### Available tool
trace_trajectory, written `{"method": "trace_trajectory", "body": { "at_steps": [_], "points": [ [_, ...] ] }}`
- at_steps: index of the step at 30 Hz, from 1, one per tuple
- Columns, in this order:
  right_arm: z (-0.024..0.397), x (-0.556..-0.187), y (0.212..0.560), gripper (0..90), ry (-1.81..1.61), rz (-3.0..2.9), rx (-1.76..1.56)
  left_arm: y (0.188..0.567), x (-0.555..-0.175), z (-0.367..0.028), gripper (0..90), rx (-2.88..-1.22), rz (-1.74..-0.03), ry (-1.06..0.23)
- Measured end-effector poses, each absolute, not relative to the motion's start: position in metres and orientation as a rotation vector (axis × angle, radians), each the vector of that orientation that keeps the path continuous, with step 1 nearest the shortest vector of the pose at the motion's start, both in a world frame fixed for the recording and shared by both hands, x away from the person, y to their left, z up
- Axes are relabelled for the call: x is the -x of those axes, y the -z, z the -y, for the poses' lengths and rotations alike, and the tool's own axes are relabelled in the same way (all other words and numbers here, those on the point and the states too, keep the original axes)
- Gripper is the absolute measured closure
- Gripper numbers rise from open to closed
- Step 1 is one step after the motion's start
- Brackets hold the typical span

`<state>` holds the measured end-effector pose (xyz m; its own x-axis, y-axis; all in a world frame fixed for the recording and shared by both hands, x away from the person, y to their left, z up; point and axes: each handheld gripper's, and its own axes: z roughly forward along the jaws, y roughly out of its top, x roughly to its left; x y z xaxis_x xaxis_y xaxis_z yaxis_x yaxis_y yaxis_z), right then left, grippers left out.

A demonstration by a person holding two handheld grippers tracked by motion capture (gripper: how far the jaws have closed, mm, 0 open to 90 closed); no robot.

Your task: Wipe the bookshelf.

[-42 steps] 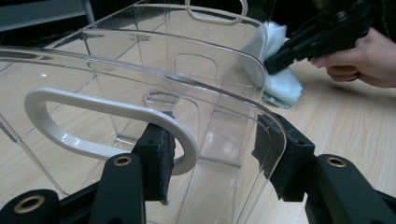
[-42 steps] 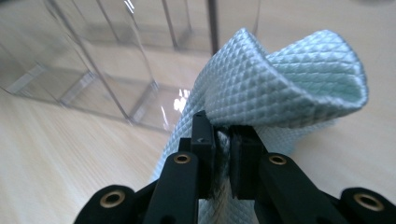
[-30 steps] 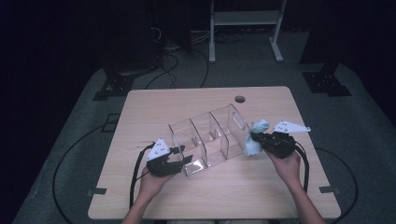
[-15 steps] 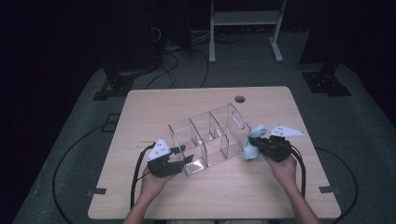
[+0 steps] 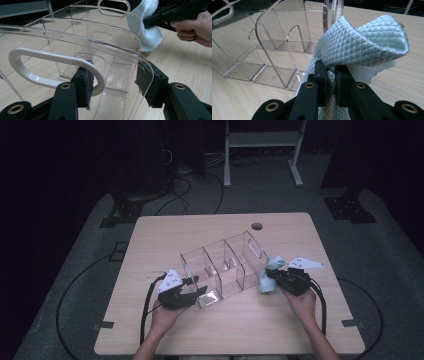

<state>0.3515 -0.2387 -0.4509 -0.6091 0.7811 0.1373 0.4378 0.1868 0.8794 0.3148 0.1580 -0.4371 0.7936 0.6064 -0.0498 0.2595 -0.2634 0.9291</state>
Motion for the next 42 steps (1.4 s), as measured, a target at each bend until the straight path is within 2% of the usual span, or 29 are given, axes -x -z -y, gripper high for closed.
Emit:
{"method": "trace_trajectory", "body": {
  "at_steps": [6, 13, 20, 26, 32, 37, 42],
  "points": [
    [0.236, -0.36, 0.485, 81.8, -1.296, -2.241, -1.244, 0.437, -0.314, -0.158, 47.8, -1.85, -0.663, -0.386],
    [0.236, -0.348, 0.457, 81.8, -1.369, -2.138, -1.16, 0.437, -0.315, -0.158, 47.8, -1.847, -0.66, -0.385],
    [0.23, -0.355, 0.482, 81.8, -1.305, -2.236, -1.223, 0.437, -0.314, -0.157, 47.8, -1.852, -0.662, -0.391],
    [0.227, -0.345, 0.454, 81.8, -1.405, -2.145, -1.138, 0.438, -0.315, -0.156, 47.7, -1.846, -0.661, -0.392],
    [0.222, -0.354, 0.483, 81.8, -1.294, -2.248, -1.201, 0.437, -0.314, -0.155, 47.7, -1.85, -0.664, -0.393],
    [0.222, -0.349, 0.462, 81.8, -1.359, -2.172, -1.146, 0.438, -0.314, -0.155, 47.7, -1.848, -0.664, -0.391],
    [0.222, -0.355, 0.48, 81.8, -1.29, -2.233, -1.191, 0.437, -0.313, -0.153, 47.7, -1.85, -0.664, -0.393]
  ]
}}
